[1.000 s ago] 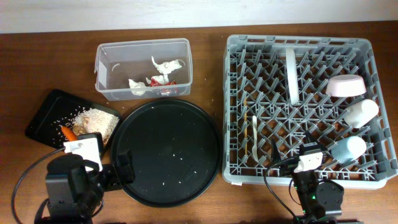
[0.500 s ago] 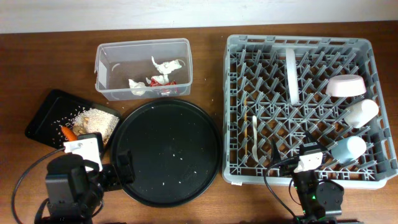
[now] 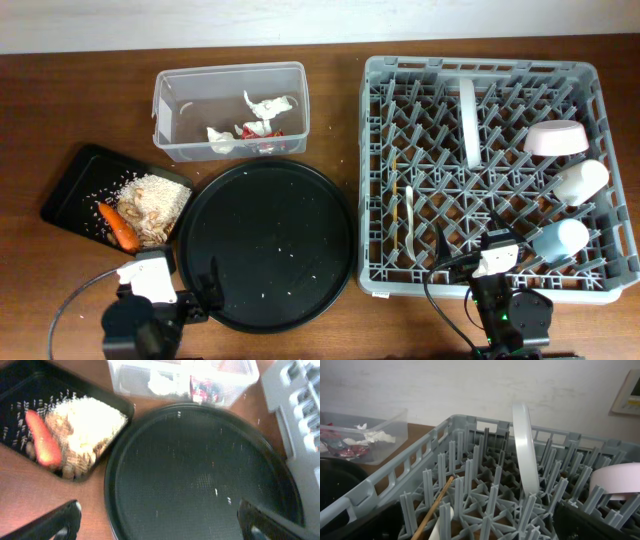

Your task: Sort waste into correct bins and load items into the dishwasher rack

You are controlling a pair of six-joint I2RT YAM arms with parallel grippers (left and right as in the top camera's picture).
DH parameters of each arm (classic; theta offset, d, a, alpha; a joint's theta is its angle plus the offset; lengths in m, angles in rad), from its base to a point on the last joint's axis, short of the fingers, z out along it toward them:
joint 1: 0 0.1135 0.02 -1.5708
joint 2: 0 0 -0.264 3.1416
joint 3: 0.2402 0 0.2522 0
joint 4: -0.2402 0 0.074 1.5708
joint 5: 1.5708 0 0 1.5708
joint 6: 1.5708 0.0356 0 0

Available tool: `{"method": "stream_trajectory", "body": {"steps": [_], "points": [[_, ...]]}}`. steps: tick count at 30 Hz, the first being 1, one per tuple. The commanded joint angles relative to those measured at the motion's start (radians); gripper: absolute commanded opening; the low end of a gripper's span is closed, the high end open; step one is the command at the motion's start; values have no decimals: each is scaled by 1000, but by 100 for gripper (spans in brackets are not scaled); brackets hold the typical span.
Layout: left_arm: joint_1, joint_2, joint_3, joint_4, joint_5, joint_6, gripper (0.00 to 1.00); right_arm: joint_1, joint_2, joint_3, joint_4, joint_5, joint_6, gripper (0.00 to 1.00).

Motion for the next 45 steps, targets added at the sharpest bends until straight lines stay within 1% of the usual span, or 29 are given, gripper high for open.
{"method": "stream_trajectory", "body": {"steps": [1, 4, 6, 7, 8, 10, 11, 12, 13, 15, 45], "points": [[-9, -148, -182, 192, -14, 13, 99, 9, -10, -5, -5, -15, -6, 98], [-36, -221, -299, 358, -14, 13, 99, 9, -10, -5, -5, -15, -6, 98], [-52, -256, -394, 520, -14, 13, 99, 9, -10, -5, -5, -15, -6, 98], [-53, -255, -440, 625, -10, 14, 99, 9, -10, -5, -5, -15, -6, 98], [-53, -255, -459, 674, -6, 19, 99, 9, -10, -5, -5, -15, -6, 98], [-53, -255, -546, 889, 26, 121, 99, 9, -10, -5, -5, -15, -6, 98], [-54, -255, -564, 922, 56, 177, 100, 9, -10, -5, -5, -15, -6, 98], [-54, -255, -562, 911, 57, 231, 99, 9, -10, -5, -5, -15, -6, 98], [-53, -255, -562, 887, 53, 241, 99, 9, -10, -5, -5, -15, -6, 98], [-52, -255, -562, 793, 43, 241, 99, 9, -10, -5, -5, -15, -6, 98], [-52, -255, -562, 803, 46, 241, 99, 9, -10, -5, -5, -15, -6, 98]]}}
